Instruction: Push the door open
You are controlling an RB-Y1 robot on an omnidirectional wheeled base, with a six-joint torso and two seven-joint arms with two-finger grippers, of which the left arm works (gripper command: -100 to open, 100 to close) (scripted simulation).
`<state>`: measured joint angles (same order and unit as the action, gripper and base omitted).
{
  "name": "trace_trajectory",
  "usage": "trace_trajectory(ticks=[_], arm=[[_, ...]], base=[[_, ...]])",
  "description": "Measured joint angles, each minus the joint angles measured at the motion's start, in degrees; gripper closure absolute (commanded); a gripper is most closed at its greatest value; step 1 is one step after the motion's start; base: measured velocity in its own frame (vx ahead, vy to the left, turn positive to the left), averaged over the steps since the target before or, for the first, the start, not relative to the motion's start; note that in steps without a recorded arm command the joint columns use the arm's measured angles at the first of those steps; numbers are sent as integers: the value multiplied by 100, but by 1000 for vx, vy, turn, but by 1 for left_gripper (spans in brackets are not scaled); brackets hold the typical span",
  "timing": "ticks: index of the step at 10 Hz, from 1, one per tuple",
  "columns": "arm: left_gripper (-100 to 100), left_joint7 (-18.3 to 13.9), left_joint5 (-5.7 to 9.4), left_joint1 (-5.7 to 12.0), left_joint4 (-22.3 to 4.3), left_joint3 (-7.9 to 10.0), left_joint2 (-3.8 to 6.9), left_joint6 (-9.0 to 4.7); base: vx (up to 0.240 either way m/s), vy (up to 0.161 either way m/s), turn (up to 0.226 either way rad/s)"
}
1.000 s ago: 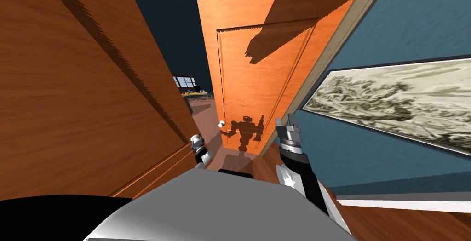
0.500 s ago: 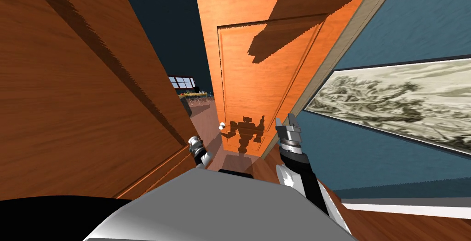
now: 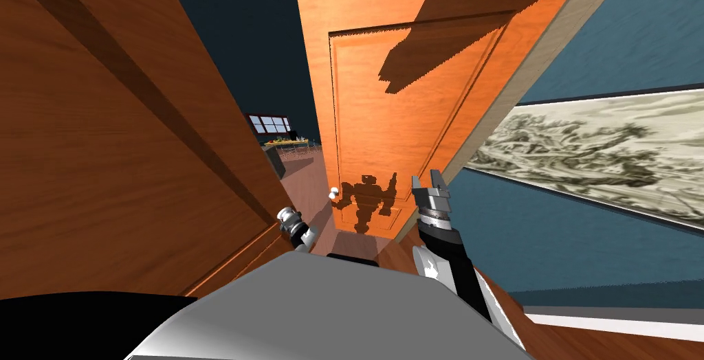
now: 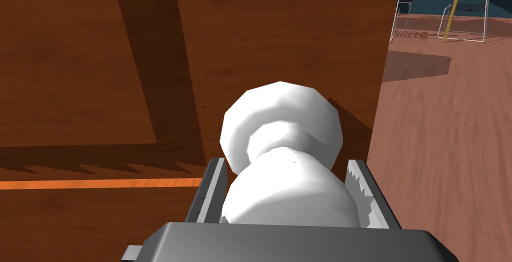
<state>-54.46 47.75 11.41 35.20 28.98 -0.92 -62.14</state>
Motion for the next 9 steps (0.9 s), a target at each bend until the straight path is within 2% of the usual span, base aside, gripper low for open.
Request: trace_trajectory(ticks=[2, 3, 4, 5, 6, 7, 8, 9], arm=[[100, 67, 144, -10, -29, 129, -56, -128], [100, 77, 154, -14, -17, 142, -50, -144], [100, 24, 225, 101, -268, 226, 70, -292], [100, 74, 282, 39, -147, 286, 72, -299], [100, 33, 359, 133, -389, 379, 191, -424], [100, 20, 404, 166, -457, 430, 237, -491], [100, 106, 417, 107, -283, 445, 193, -442], [100, 177, 428, 76, -141, 457, 171, -394]], base=[[131, 69, 0], [-17, 83, -194], [-14, 94, -212], [4, 116, -253], [21, 111, -96], [26, 75, 20], [12, 35, 26], [11, 98, -199]])
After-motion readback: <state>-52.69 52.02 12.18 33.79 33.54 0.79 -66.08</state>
